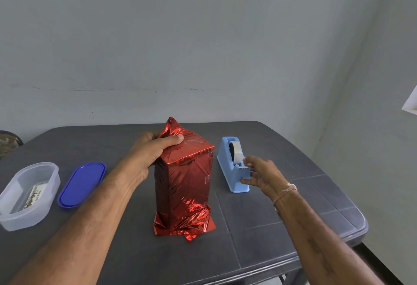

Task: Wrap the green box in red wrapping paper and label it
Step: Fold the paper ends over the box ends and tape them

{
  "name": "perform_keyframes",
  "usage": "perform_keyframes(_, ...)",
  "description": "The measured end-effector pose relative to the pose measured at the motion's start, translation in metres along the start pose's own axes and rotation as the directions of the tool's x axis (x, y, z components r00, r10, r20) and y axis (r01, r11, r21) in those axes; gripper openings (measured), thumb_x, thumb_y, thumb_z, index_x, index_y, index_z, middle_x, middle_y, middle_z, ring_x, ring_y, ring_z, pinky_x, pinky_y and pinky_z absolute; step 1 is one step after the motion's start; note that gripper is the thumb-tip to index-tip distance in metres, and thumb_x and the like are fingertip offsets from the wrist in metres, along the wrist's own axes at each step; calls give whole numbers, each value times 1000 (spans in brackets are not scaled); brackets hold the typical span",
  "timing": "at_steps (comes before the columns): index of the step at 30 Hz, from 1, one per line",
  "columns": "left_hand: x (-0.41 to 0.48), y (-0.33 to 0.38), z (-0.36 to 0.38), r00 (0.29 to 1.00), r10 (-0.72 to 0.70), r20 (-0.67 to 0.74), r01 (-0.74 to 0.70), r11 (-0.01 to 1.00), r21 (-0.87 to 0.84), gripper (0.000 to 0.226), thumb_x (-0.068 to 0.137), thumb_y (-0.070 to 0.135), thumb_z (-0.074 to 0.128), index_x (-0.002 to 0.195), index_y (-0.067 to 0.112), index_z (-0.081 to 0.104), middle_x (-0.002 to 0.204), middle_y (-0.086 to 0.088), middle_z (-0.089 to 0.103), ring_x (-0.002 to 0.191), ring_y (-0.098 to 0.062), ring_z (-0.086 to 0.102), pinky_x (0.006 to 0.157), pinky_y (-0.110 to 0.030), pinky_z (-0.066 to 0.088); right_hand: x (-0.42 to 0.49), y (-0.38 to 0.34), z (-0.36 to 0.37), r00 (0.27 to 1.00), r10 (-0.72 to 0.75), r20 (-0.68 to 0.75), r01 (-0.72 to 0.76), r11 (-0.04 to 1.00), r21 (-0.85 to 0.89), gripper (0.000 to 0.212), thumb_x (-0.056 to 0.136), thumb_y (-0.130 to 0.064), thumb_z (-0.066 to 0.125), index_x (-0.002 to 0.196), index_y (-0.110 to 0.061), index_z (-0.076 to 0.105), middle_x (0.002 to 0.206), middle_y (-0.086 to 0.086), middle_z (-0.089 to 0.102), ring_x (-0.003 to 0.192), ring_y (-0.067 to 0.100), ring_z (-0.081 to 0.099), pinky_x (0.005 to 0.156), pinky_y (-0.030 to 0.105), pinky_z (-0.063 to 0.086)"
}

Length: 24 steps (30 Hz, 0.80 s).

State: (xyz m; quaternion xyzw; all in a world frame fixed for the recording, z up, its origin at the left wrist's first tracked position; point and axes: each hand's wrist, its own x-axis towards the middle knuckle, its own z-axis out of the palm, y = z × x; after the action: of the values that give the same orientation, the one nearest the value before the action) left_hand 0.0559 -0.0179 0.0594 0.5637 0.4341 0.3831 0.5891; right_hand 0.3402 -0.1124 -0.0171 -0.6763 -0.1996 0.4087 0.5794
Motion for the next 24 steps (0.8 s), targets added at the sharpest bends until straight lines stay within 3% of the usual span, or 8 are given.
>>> perform_keyframes(5,-1,1,1,1000,3,-2,-3,1000,3,25,79,23,86,94,11,71,91,-11,76,76,-20,70,72,-28,55,-5,15,2,998,-45,-42,47,997,59,23,94,-16,71,107,2,64,121,19,62,110,33,67,86,48,62)
perform_keyframes(9,0,0,0,1000,-1,-3,1,1000,1,26,79,23,86,96,10,71,90,-10,77,76,-20,71,71,-28,55,-6,30,5,988,-118,-100,122,992,37,22,92,-15,73,96,5,67,112,18,66,108,32,68,88,47,62)
perform_keyframes(11,2,-1,0,1000,-2,2,2,1000,1,32,78,24,87,101,8,73,91,-11,78,77,-21,72,72,-29,56,-7,34,8,976,-150,-159,149,989,-19,29,85,-19,77,80,7,64,93,14,64,93,28,66,91,56,59)
perform_keyframes(13,5,-2,-2,1000,-3,2,3,1000,5,40,75,26,88,107,6,74,94,-12,79,80,-22,74,77,-31,57,-7,38,8,968,-163,-192,154,986,-63,38,84,-21,78,79,12,60,86,12,58,82,25,57,91,60,58)
perform_keyframes(15,7,-4,-3,1000,-4,0,4,1000,7,44,73,27,89,109,6,74,96,-13,79,84,-24,74,81,-33,58,-9,40,5,970,-150,-190,141,988,-59,29,92,-21,74,79,3,63,89,8,61,82,19,58,79,46,61)
perform_keyframes(17,9,-4,-3,1000,-5,1,5,1000,10,46,72,28,90,109,5,74,98,-13,79,85,-24,74,80,-33,58,-9,41,1,974,-144,-174,137,989,-53,22,94,-23,73,81,-7,67,90,7,63,82,18,58,69,35,54)
perform_keyframes(24,8,-4,-3,1000,-12,3,12,1000,9,52,70,30,90,113,6,73,99,-13,78,87,-24,74,78,-33,57,-5,48,-1,986,-106,-125,119,988,97,23,91,-17,78,95,5,73,74,11,65,59,13,58,57,21,58)
